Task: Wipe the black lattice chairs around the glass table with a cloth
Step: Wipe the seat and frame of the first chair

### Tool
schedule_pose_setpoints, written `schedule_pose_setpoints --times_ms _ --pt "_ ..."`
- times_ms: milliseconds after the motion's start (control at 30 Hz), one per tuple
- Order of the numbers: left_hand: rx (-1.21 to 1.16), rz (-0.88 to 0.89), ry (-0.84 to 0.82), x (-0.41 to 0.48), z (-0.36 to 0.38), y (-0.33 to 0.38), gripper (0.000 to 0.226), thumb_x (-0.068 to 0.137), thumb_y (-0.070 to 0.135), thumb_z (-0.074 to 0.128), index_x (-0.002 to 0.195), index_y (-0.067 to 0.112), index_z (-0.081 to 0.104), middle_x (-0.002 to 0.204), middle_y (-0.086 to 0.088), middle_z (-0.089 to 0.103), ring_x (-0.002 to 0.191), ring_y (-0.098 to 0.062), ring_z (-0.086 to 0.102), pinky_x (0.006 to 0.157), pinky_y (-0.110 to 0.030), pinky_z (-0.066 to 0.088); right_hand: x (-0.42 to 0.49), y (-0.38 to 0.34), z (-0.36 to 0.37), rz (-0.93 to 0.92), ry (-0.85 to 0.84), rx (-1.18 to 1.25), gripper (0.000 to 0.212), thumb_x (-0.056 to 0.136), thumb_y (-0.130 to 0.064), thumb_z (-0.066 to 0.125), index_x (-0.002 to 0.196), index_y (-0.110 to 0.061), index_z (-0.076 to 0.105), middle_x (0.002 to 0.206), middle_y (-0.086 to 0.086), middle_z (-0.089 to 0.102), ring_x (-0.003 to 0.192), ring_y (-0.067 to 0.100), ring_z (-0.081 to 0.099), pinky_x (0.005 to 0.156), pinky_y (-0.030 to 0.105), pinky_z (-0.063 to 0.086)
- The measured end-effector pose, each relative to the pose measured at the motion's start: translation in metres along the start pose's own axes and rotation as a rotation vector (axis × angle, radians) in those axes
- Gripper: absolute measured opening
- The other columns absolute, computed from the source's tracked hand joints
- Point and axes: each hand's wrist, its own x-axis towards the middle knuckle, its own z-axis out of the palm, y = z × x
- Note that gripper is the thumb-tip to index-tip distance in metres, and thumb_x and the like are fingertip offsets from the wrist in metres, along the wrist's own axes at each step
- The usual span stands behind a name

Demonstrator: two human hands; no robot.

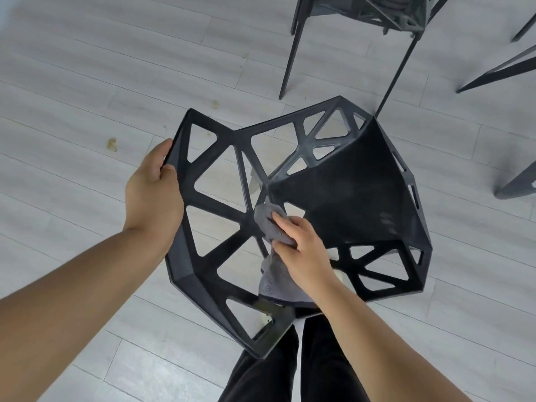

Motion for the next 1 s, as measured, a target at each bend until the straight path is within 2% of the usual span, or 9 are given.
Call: schedule_pose_setpoints --times_ms 100,167,300,367,467,600,700,833,1000 --pt "0.003 -0.008 0.001 0.002 0.000 0.000 0.048 0.097 0.018 0.030 0.135 0.044 0.045 0.078 0.014 0.054 0.056 -0.009 0.038 0.039 -0.011 0.034 0.038 0.006 0.036 -0.037 -0.139 -0.188 0.047 0.097 -0.026 0.046 0.143 -0.028 0.038 0.137 -0.004 0.043 0.119 0.019 0.044 0.099 0.032 0.042" --pt "0.002 -0.023 0.006 0.003 0.000 0.000 0.047 0.097 0.019 0.031 0.133 0.046 0.045 0.075 0.014 0.053 0.054 -0.010 0.036 0.044 -0.017 0.035 0.057 0.012 0.054 0.029 -0.130 -0.208 0.043 0.098 -0.024 0.041 0.142 -0.026 0.042 0.138 -0.004 0.047 0.118 0.023 0.046 0.096 0.033 0.042" --pt "0.034 -0.025 0.017 0.005 0.003 0.002 0.046 0.098 0.021 0.031 0.128 0.051 0.048 0.075 0.016 0.055 0.054 -0.007 0.040 0.051 -0.021 0.037 0.098 0.030 0.058 0.320 -0.055 -0.127 0.032 0.099 -0.022 0.041 0.127 -0.020 0.056 0.114 0.003 0.062 0.103 0.023 0.057 0.079 0.029 0.043" --pt "0.057 -0.031 0.015 0.007 0.003 0.003 0.046 0.099 0.021 0.031 0.127 0.053 0.047 0.086 0.021 0.061 0.056 -0.002 0.047 0.056 -0.020 0.040 0.115 0.039 0.058 0.394 -0.049 -0.140 0.029 0.099 -0.025 0.041 0.121 -0.022 0.060 0.104 0.004 0.064 0.088 0.021 0.058 0.070 0.027 0.042" --pt "0.093 -0.026 0.014 0.009 0.004 0.005 0.047 0.099 0.020 0.031 0.127 0.054 0.046 0.098 0.023 0.064 0.071 -0.004 0.056 0.068 -0.025 0.047 0.141 0.050 0.061 0.443 -0.030 -0.157 0.030 0.099 -0.032 0.041 0.123 -0.026 0.058 0.101 0.007 0.064 0.088 0.023 0.060 0.071 0.030 0.048" --pt "0.127 -0.046 0.033 0.012 0.008 0.006 0.046 0.099 0.021 0.031 0.128 0.054 0.045 0.097 0.023 0.064 0.076 -0.016 0.059 0.067 -0.028 0.050 0.179 0.061 0.060 0.454 -0.017 -0.192 0.035 0.099 -0.037 0.040 0.132 -0.033 0.050 0.108 0.007 0.055 0.095 0.023 0.059 0.081 0.039 0.054" --pt "0.126 -0.055 0.043 0.014 0.008 0.006 0.046 0.099 0.023 0.031 0.129 0.054 0.044 0.107 0.016 0.065 0.078 -0.010 0.056 0.076 -0.028 0.048 0.201 0.066 0.054 0.470 -0.004 -0.209 0.036 0.099 -0.031 0.042 0.135 -0.031 0.049 0.118 0.007 0.049 0.101 0.025 0.057 0.083 0.040 0.053" --pt "0.123 -0.056 0.027 0.011 0.006 0.009 0.046 0.100 0.022 0.030 0.133 0.051 0.041 0.128 0.023 0.054 0.119 -0.006 0.051 0.104 -0.032 0.041 0.201 0.056 0.047 0.493 -0.079 -0.165 0.040 0.099 -0.029 0.041 0.139 -0.027 0.044 0.130 0.007 0.048 0.104 0.026 0.058 0.086 0.038 0.051" --pt "0.138 -0.046 0.000 0.009 0.005 0.013 0.048 0.100 0.019 0.028 0.137 0.048 0.037 0.136 0.023 0.048 0.118 -0.008 0.052 0.100 -0.026 0.043 0.144 0.018 0.043 0.242 -0.222 -0.211 0.040 0.099 -0.025 0.041 0.138 -0.029 0.044 0.127 0.008 0.046 0.107 0.025 0.057 0.085 0.028 0.046"
